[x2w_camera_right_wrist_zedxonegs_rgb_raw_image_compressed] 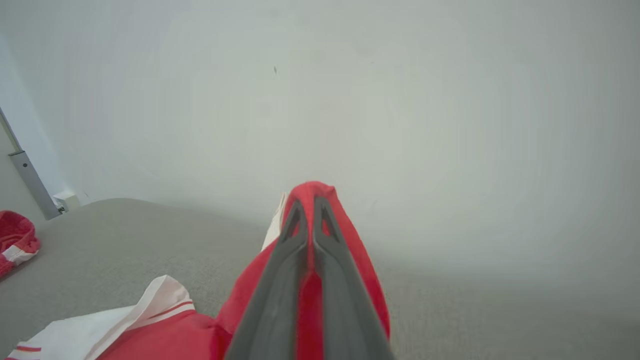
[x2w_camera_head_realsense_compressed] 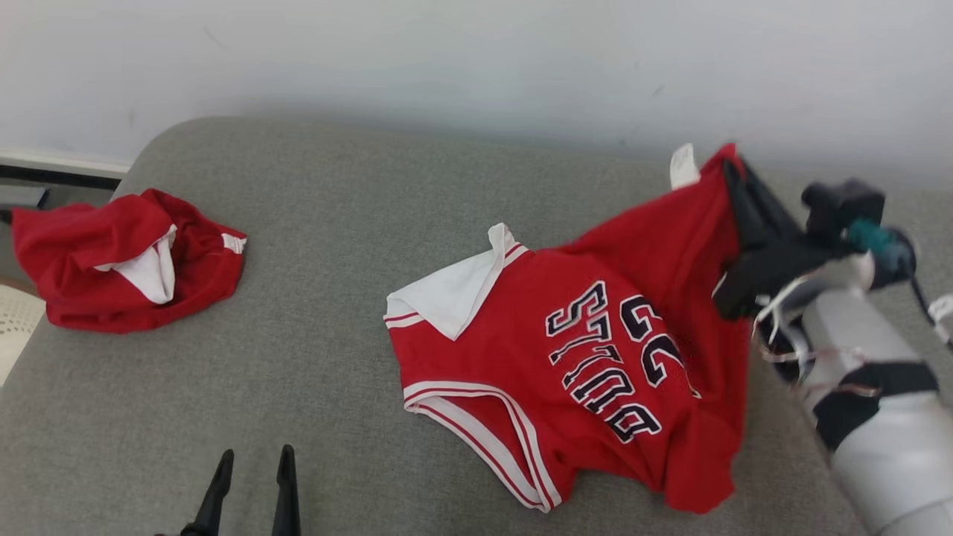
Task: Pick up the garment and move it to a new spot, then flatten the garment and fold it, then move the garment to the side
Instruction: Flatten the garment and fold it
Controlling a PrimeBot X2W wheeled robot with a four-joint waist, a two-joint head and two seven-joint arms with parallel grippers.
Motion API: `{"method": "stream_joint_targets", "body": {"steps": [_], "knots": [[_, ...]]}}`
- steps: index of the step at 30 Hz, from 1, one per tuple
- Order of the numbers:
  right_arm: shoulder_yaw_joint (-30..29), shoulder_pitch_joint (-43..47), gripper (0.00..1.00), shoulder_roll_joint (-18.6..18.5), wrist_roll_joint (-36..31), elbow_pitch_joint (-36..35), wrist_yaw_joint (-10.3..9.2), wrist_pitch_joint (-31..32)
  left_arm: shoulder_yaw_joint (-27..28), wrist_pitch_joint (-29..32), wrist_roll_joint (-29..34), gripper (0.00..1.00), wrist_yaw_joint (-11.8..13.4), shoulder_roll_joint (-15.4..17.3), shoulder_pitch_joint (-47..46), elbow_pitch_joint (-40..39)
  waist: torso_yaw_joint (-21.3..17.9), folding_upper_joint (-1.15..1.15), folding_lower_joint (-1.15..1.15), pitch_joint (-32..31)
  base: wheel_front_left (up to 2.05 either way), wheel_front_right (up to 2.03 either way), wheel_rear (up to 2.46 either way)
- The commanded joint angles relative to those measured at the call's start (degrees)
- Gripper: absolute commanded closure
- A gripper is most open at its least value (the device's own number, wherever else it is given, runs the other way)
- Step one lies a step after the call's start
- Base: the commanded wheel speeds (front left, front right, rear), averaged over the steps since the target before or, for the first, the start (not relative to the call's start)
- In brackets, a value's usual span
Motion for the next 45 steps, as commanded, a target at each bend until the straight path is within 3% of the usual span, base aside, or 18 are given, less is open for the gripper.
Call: {"method": "stream_joint_targets", "body": {"steps": [1,8,16,17,18,19,26,31,38,45], "knots": [[0.64,-3.58,1.00,-1.00,-0.11,1.49,-0.13,-0.03,-0.72,-0.19,-0.32,0.00,0.02,0.00,-1.22,0.16,1.22,0.00,0.00,1.21,0.00,0.00,0.00],[1.78,-15.37,1.00,-3.50,-1.69,11.17,-0.13,0.01,-3.50,-0.19,-1.25,0.00,-0.04,-0.01,-2.89,0.76,4.22,0.00,0.00,3.67,0.00,0.00,0.00],[2.20,-23.00,1.00,-5.16,-6.03,21.34,-0.13,0.00,-6.45,-0.19,-2.59,0.00,-0.05,-0.02,-5.79,1.27,7.13,0.00,0.00,6.59,0.00,0.00,0.00],[1.71,-23.62,0.85,-5.40,-6.49,21.84,-0.13,-0.02,-6.66,-0.19,-2.75,0.00,-0.06,-0.01,-6.06,1.29,7.25,0.00,0.00,6.81,0.00,0.00,0.00],[1.28,-23.91,0.13,-5.50,-7.13,22.19,-0.13,-0.02,-6.90,-0.19,-2.81,0.00,-0.07,-0.02,-6.13,1.35,7.32,0.00,0.00,6.96,0.00,0.00,0.00],[0.81,-24.07,0.00,-5.48,-7.68,22.50,-0.13,-0.02,-7.05,-0.19,-2.79,0.00,-0.08,-0.01,-6.20,1.48,7.32,0.00,0.00,7.08,0.00,0.00,0.00],[-2.06,-22.37,0.00,-4.63,-10.34,20.71,-0.13,-0.01,-6.38,-0.19,-2.43,0.00,-0.10,-0.02,-6.46,1.70,5.63,0.00,0.00,6.48,0.00,0.00,0.00],[-5.50,-17.77,0.00,-4.16,-11.31,14.62,-0.13,-0.02,-5.31,-0.19,-1.67,0.00,-0.12,0.00,-6.13,1.77,3.34,0.00,0.00,5.07,0.00,0.00,0.00],[-11.24,-5.89,0.00,-3.18,-10.85,0.34,-0.14,-0.01,-3.32,-0.19,-0.66,0.00,-0.15,-0.02,-4.20,1.58,-0.43,0.00,0.00,2.40,0.00,0.00,0.00],[-15.11,10.02,0.00,0.45,-11.84,-15.21,-0.14,-0.02,-1.93,-0.19,0.35,0.00,-0.09,0.01,-2.62,1.25,-3.74,0.00,0.00,0.30,0.00,0.00,0.00]]}}
